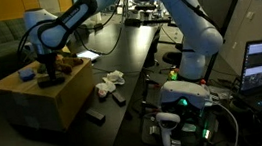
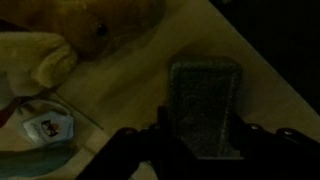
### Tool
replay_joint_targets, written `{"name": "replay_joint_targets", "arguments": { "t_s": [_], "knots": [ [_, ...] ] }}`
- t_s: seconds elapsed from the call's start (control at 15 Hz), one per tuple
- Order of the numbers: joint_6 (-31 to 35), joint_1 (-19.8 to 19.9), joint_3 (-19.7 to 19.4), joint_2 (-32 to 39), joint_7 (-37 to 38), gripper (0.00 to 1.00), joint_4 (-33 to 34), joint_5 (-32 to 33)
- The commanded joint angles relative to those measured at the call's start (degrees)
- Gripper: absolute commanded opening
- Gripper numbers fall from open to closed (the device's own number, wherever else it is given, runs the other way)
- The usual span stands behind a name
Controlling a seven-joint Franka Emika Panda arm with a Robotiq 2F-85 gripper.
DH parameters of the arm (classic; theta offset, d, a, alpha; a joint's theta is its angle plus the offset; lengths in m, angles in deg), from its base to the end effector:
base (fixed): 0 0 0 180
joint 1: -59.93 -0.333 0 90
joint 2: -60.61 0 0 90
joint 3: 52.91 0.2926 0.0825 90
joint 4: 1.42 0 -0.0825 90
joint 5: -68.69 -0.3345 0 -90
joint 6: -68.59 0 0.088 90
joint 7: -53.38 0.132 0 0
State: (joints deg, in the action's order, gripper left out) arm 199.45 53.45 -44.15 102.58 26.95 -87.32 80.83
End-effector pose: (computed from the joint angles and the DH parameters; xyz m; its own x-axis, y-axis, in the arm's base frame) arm 0.6502 0.1517 0.2322 0.6818 0.7311 0.0243 0.7272 -0.6810 0.0862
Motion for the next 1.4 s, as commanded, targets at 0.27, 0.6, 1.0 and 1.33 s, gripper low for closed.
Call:
{"name": "replay_joint_targets", "arguments": {
  "t_s": [0.27,0.6,1.0,1.33],
  "knots": [
    [-2.93,0.06,0.8,-2.3,0.4,0.31,-1.23,-1.32],
    [-3.2,2.3,2.93,-7.1,0.13,0.31,-4.03,-7.17],
    [-8.08,5.53,3.06,-15.81,1.13,0.31,-8.95,-16.32],
    [-6.54,7.12,1.22,-24.21,3.84,0.31,-18.74,-20.08]
  ]
}}
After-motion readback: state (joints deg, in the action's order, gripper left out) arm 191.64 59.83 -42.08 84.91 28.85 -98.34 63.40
